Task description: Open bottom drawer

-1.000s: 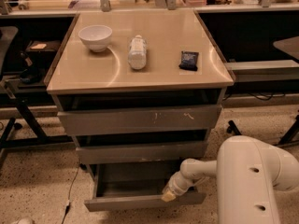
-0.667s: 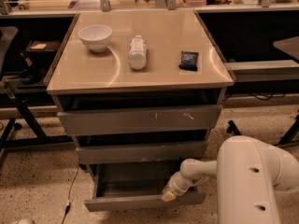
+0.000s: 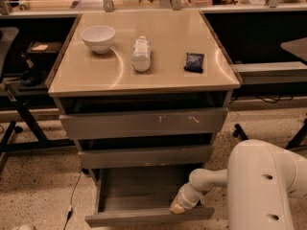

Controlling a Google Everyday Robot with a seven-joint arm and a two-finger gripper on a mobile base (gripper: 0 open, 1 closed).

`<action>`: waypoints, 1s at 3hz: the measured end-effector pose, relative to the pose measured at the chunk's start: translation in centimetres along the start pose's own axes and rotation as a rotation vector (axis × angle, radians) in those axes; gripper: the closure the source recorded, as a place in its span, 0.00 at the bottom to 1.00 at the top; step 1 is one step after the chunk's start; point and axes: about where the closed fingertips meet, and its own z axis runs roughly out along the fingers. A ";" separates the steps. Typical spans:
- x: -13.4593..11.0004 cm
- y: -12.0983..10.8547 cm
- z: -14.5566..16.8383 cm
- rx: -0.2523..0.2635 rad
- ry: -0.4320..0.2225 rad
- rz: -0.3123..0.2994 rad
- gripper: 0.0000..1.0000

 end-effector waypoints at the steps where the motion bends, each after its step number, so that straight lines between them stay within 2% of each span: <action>1: 0.1 0.2 -0.2 -0.001 0.001 0.003 1.00; 2: 2.0 2.8 -0.2 -0.032 0.018 0.044 1.00; 3: 1.1 1.5 -0.3 -0.015 0.006 0.036 1.00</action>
Offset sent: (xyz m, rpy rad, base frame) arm -0.0921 -0.0267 0.0034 -0.0220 0.1428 -0.0686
